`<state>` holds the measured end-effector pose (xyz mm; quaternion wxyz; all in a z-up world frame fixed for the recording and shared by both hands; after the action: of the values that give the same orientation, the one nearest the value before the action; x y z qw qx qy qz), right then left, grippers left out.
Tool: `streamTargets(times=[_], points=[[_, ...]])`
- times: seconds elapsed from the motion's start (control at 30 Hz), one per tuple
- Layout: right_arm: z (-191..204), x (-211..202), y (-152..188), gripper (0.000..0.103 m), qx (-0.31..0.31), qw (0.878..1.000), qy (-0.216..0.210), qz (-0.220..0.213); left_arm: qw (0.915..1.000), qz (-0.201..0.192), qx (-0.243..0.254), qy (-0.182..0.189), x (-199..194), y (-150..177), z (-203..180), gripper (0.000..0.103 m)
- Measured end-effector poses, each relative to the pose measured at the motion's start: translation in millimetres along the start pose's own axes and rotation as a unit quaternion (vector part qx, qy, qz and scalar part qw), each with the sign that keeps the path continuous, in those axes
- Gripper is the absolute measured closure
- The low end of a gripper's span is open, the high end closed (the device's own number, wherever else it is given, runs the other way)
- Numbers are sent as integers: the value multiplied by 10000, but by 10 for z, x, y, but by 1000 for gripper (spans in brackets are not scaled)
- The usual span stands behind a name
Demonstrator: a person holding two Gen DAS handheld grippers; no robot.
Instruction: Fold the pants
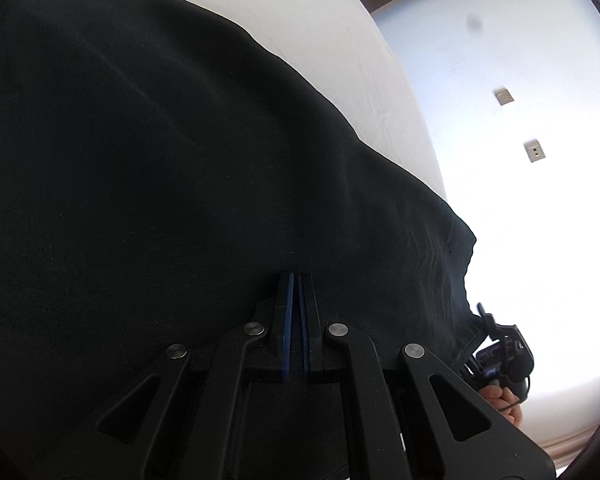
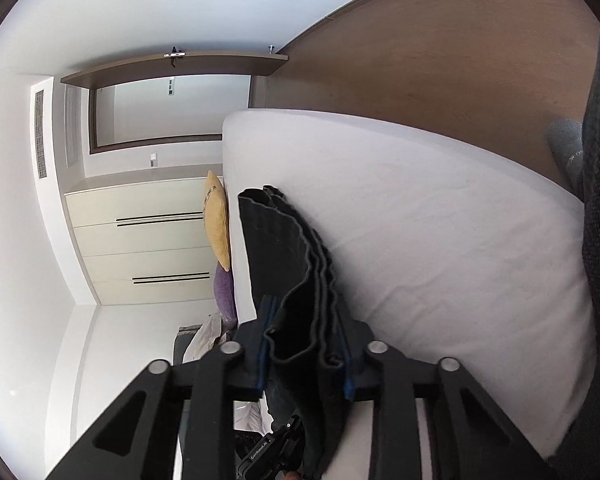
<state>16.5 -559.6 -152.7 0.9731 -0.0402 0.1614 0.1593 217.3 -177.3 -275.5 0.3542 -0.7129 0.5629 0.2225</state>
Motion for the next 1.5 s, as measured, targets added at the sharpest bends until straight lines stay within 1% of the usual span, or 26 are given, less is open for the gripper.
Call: streamTargets(times=[0.13,0.27,0.37,0.47,0.57,0.6,0.63,0.67,0.7,0.73,0.77,0.8,0.87,0.93,1.0,1.07,1.1,1.17,1.2,1.23,1.27,1.3,1.37,1.4,1.47,1.5], points=[[17,0,1,86,-115,9999,97,1,9999,6,-61,96,12,5,33,100],[146,-3,23,89,-442,9982,408,-70,9998,30,-101,145,25,10,51,100],[391,14,83,90,-985,9927,686,-111,9997,49,-149,190,32,8,67,100],[792,92,233,90,-1786,9800,873,-59,9996,39,-170,241,36,17,81,100],[1247,317,565,90,-2975,9480,1108,223,9994,7,-182,292,-20,19,175,100],[1358,424,723,90,-3329,9352,1146,378,9993,-2,-188,308,-26,19,191,100],[1456,561,936,90,-3725,9182,1207,605,9993,-6,-193,324,-34,22,205,100],[1508,685,1132,90,-4072,9002,1299,831,9992,-11,-206,353,-37,23,219,100],[1517,837,1363,90,-4489,8746,1471,1095,9990,-12,-234,390,-41,23,234,100],[1481,1000,1600,90,-4930,8429,1695,1332,9988,-4,-266,420,-46,21,250,100],[1398,1137,1769,90,-5158,8225,1854,1520,9986,5,-295,444,-51,18,267,100],[1253,1243,1882,90,-5185,8139,1989,1707,9984,20,-328,470,-61,12,290,100],[1022,1369,1990,91,-5027,8135,2179,1948,9976,98,-435,533,-77,-5,293,100],[979,1373,2038,90,-5166,8039,2233,1924,9970,176,-546,514,-122,-37,287,100],[1025,1349,2083,91,-5300,7972,2206,1868,9984,100,-436,347,-218,-85,207,100],[1061,1330,2148,91,-5444,7891,2201,1805,9980,106,-417,458,-254,-134,121,99],[1055,1322,2189,91,-5540,7824,2223,1775,9973,163,-451,549,-260,-151,86,95],[1064,1289,2173,91,-5700,7718,2238,1714,9955,250,-548,726,-243,-204,10,76],[1096,1274,2201,91,-5829,7634,2236,1659,9949,264,-600,768,-269,-238,7,42],[1133,1265,2230,91,-5946,7550,2246,1614,9940,230,-704,801,-272,-262,3,12],[1165,1247,2287,91,-6081,7454,2251,1548,9927,114,-837,859,-294,-289,10,8],[1182,1220,2346,91,-6171,7392,2241,1501,9911,81,-951,927,-299,-317,18,7],[1217,1184,2415,90,-6316,7279,2237,1454,9884,218,-1135,984,-262,-351,33,7],[1233,1170,2443,90,-6353,7254,2225,1441,9880,324,-1169,956,-235,-362,27,7],[1268,1151,2505,90,-6455,7171,2207,1425,9893,360,-1076,915,-238,-379,-14,7],[1283,1143,2537,90,-6519,7118,2203,1408,9903,348,-1004,895,-220,-389,-141,7]])
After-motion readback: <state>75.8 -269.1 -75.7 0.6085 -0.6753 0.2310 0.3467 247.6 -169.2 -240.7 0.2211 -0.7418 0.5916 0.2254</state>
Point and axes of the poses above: each gripper's, at about its wrist camera, not at the fingertips, and x roughly the way its jaws point, z to its left, y to its underside, the point moved 3 cm from there along x, roughly the way its jaws point, and after that the axes turned 3 degrees about -y, right-handed, at the moved point
